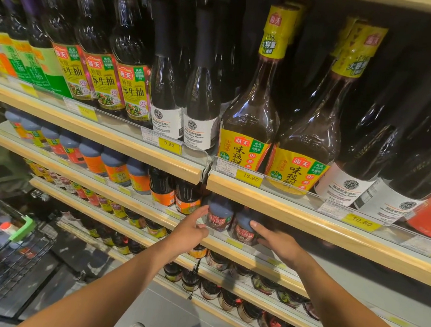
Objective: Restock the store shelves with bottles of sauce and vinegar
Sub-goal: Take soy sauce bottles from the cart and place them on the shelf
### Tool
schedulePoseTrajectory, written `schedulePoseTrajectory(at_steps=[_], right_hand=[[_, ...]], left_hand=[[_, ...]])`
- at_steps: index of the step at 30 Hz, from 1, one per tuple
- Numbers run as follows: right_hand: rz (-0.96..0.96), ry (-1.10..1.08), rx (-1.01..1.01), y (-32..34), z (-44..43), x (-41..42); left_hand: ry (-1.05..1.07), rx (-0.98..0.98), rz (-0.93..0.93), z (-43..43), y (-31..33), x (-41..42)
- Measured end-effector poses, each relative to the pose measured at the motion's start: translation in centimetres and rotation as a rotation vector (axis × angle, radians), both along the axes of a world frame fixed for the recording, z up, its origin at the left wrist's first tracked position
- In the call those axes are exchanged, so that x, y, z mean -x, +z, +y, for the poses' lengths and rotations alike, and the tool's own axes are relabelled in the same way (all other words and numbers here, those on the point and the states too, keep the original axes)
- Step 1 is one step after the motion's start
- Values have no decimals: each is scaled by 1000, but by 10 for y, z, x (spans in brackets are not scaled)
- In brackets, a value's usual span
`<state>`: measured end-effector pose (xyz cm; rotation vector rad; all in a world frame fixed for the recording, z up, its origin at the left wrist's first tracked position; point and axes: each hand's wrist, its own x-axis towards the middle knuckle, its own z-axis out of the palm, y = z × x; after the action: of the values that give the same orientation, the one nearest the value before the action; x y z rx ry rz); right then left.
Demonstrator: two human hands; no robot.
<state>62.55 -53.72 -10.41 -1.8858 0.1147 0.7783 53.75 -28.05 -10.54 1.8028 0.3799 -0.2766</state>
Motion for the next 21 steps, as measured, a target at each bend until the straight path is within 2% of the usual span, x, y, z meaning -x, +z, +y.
schedulePoseTrajectory(at_steps=[6,13,17,21], right_hand=[[-34,4,53,0,2,2],[-167,-74,51,4,11,15],[-300,-55,32,1,18,24],[-532,-54,60,0,27,38]], left_hand=[[0,19,-5,-2,-2,5],[41,7,8,3,1,21],[80,-2,25,14,3,37],[97,-34,-2,28,8,59]])
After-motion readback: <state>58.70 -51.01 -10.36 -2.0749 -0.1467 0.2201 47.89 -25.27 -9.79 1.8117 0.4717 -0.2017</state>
